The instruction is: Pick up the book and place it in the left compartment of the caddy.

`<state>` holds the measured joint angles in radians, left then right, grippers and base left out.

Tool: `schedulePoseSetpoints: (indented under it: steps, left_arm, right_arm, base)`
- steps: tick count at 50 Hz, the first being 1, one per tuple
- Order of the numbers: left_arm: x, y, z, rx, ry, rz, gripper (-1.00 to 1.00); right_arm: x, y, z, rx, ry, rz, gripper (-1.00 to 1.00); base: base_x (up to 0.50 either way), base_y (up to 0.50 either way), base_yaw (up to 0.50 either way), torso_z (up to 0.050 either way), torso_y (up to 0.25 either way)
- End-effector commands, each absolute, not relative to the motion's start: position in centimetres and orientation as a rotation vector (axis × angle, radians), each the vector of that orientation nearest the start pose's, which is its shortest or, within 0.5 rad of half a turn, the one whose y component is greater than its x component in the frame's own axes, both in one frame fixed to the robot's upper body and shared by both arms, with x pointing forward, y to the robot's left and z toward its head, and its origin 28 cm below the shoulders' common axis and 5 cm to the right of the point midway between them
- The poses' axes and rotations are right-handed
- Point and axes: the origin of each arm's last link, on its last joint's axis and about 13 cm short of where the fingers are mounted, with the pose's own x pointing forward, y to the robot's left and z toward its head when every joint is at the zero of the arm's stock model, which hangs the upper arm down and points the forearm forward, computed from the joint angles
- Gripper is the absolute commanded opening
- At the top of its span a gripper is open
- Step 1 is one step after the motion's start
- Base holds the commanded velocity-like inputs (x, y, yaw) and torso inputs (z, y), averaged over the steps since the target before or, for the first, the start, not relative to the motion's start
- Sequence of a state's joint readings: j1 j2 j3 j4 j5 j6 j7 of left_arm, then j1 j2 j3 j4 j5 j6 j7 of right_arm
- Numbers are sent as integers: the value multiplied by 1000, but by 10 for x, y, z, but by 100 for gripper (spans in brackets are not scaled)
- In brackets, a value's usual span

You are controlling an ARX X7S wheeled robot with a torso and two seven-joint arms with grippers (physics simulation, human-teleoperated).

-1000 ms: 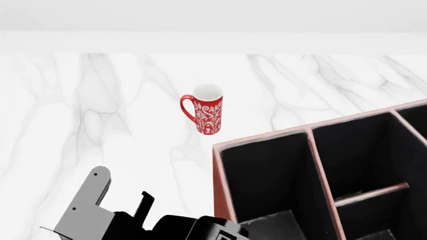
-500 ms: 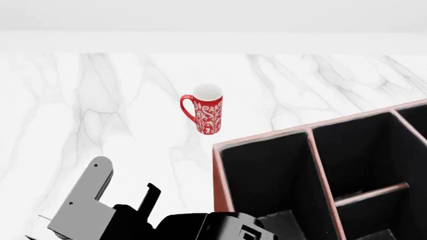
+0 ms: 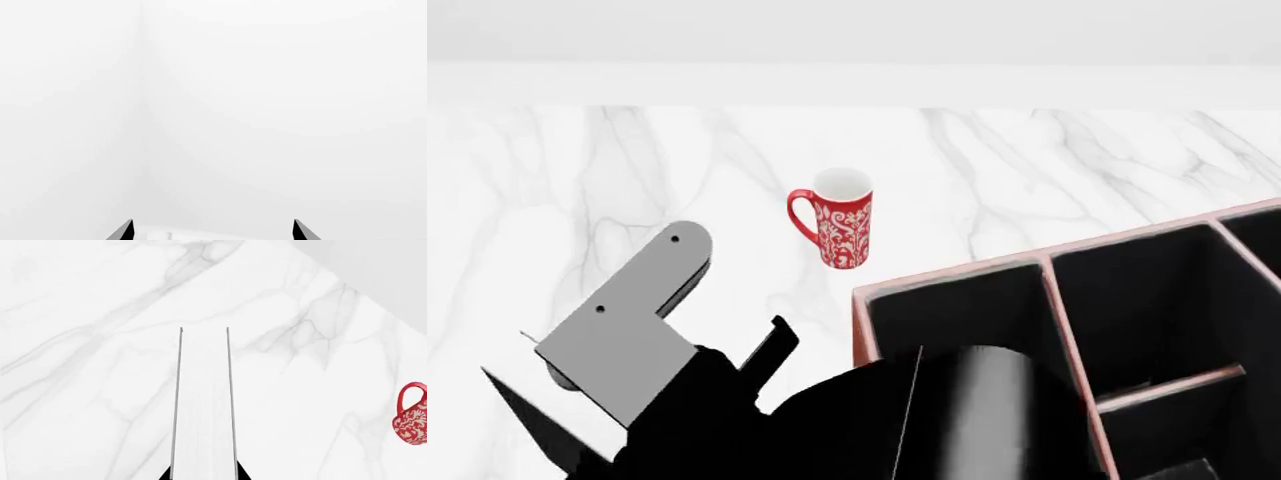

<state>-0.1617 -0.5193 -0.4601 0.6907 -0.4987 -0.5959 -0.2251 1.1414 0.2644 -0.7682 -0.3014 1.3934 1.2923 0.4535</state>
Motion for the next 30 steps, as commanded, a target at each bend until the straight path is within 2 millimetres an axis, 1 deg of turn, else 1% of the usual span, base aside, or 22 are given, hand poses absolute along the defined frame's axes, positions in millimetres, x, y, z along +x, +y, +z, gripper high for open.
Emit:
schedulePoseSetpoints:
  steps: [1,2,7,8,10,16,22,23,30]
  left_arm:
    - [192,335,200,106,-391,336,100]
    - [192,335,200,105,-390,335,100]
    - [192,335,200,106,-391,338,100]
    - [192,335,200,106,-391,338,100]
    - [192,335,200,105,-391,341,100]
    - [192,334,199,109,-391,337,100]
    - [193,335,199,109,-390,338,100]
    - [193,335,199,109,-390,338,100]
    - [193,335,199,110,-390,340,100]
  right_arm:
    - [236,-28,263,-309,378,793,-100]
    - [235,-32,267,-298,380,761,-100]
    - [228,-41,276,-295,387,733,-100]
    - [226,-43,278,-267,410,732,-100]
    - [222,-47,283,-283,389,701,-100]
    - [212,-54,294,-259,377,686,-100]
    - [203,-58,300,-213,375,698,-100]
    - [200,-60,303,-192,385,675,-100]
    - [191,-67,319,-169,351,655,-100]
  base:
    - [0,0,0,0,0]
    - [0,0,0,0,0]
    - [0,0,0,0,0]
    - [0,0,0,0,0]
    - [0,0,0,0,5]
    - [0,0,0,0,0]
    - [0,0,0,0,2]
    - [0,0,0,0,0]
    - [0,0,0,0,1]
